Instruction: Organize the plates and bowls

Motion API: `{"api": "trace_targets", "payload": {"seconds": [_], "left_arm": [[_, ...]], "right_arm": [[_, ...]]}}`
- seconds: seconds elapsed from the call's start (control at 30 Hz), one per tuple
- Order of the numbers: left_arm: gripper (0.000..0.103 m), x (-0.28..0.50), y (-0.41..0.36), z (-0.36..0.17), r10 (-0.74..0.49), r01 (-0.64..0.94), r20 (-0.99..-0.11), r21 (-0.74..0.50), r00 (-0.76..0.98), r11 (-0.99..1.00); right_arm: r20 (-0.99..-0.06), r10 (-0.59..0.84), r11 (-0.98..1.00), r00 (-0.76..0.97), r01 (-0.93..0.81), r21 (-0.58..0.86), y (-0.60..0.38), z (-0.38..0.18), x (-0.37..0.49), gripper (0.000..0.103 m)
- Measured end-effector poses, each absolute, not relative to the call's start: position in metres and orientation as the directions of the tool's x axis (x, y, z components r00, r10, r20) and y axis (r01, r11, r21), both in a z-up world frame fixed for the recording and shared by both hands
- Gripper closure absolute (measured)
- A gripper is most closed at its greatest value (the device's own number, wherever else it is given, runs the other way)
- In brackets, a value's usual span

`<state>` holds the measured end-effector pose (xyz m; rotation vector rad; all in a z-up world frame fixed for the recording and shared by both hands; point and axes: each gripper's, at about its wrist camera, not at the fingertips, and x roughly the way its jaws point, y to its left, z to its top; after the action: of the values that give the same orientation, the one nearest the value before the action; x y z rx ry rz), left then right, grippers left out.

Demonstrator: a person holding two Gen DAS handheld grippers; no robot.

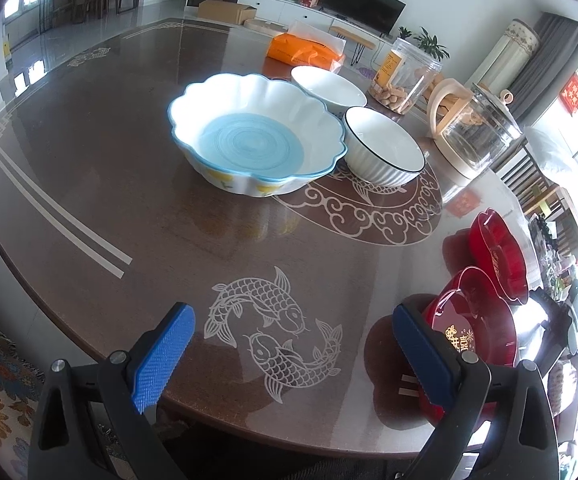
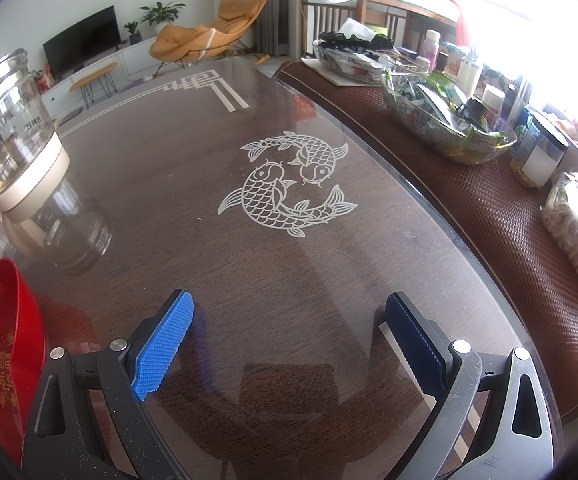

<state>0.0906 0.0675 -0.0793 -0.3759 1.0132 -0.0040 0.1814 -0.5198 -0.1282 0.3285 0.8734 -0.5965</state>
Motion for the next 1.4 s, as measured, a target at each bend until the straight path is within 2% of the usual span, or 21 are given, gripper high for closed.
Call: {"api": "trace_targets", "payload": {"seconds": [1.4], "left_arm": [[0.004,0.0925,0.0707,-0.0854,-0.162,-0.188,-0.842,-0.296,0.515,0.937]], "right_arm": [[-0.794,-0.352,0.791,0.496,0.611,0.030,-0.5195,-0.1280,0.1810,0.004]]}}
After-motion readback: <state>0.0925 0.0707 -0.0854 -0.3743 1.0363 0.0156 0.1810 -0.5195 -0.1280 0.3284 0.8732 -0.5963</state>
